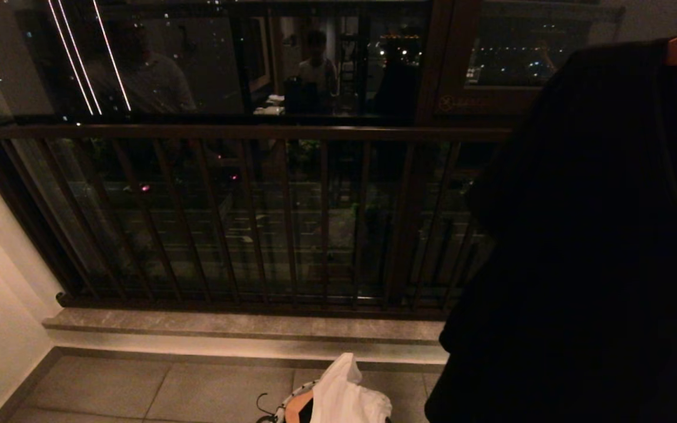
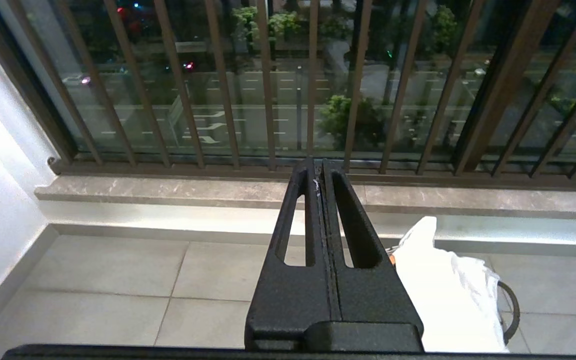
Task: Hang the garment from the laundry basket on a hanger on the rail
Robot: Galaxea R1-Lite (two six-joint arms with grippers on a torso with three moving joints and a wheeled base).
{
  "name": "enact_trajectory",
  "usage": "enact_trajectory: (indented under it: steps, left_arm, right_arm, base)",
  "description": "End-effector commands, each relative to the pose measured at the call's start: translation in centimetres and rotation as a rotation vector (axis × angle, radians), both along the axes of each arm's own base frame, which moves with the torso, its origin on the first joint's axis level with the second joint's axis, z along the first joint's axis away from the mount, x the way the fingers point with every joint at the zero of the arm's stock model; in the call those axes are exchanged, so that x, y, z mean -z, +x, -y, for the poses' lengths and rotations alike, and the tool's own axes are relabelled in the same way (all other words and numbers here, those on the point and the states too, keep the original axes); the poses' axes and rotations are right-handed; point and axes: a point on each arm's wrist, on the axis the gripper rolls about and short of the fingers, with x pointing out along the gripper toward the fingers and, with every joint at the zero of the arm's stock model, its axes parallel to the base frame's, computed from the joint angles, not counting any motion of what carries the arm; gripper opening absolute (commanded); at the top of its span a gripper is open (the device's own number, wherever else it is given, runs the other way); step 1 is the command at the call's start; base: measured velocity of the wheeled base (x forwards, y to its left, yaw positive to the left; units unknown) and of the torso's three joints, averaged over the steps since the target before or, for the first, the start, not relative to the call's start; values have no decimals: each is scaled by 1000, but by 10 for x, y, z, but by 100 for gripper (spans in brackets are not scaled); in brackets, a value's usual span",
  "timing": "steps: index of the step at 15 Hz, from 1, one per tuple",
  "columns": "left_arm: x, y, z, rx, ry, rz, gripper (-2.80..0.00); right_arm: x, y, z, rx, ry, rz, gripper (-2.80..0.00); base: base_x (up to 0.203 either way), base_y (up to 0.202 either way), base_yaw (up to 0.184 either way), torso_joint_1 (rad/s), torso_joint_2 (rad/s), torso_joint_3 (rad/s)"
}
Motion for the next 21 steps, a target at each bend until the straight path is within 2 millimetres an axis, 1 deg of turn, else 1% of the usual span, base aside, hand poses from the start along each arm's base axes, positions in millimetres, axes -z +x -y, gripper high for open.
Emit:
enact_trajectory:
  steps: [1,3,7,10,14,17,21]
  left_arm:
    - [2,1,0,0,0,-8,-280]
    - [2,1,0,0,2,-7,-280]
    - [2,1,0,0,2,-6,-280]
    - [2,1,0,1,4,-6,-280]
    - [2,1,0,2,5,-8,-280]
    - [2,1,0,2,5,-8,-280]
    - [2,1,0,2,6,-7,-280]
  right_arm:
    - [5,23,14,-31,-21,-35,-280]
    - [4,30,25,-7,-29,16,-280]
    - [10,45,42,10,-44,22,-280]
    - [9,53,46,4,-50,37,-280]
    - [0,62,53,8,-31,64,-280]
    - [-3,66,65,44,-6,73,-280]
    - [-3,75,69,23,18,68,-280]
  base:
    - [0,0,0,0,0,0]
    - [0,0,0,0,0,0]
    - [0,0,0,0,0,0]
    - [0,0,0,0,0,0]
    - [0,0,0,0,0,0]
    - [0,0,0,0,0,0]
    - [0,0,0,0,0,0]
